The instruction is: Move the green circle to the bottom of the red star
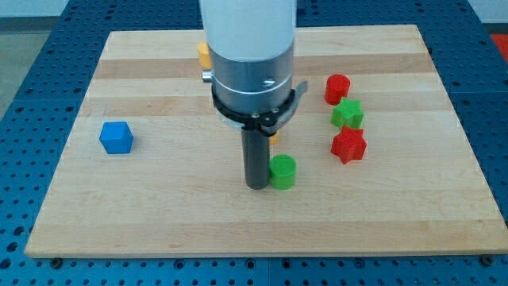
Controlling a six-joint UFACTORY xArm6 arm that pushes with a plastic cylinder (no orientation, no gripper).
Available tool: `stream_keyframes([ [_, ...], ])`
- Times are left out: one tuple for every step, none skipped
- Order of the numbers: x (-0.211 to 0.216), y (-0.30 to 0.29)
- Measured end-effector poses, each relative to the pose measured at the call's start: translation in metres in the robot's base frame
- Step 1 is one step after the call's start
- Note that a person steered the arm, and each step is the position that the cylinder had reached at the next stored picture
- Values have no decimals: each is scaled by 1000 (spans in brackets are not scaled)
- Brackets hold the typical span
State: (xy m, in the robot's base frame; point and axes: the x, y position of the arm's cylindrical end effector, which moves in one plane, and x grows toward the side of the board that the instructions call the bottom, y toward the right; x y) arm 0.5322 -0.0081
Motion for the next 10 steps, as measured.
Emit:
stream_keyframes([
  [0,14],
  [0,49],
  [1,67],
  [2,57],
  [2,28],
  [-15,24],
  [-22,52],
  [-22,61],
  [-22,62],
  [-10,62],
])
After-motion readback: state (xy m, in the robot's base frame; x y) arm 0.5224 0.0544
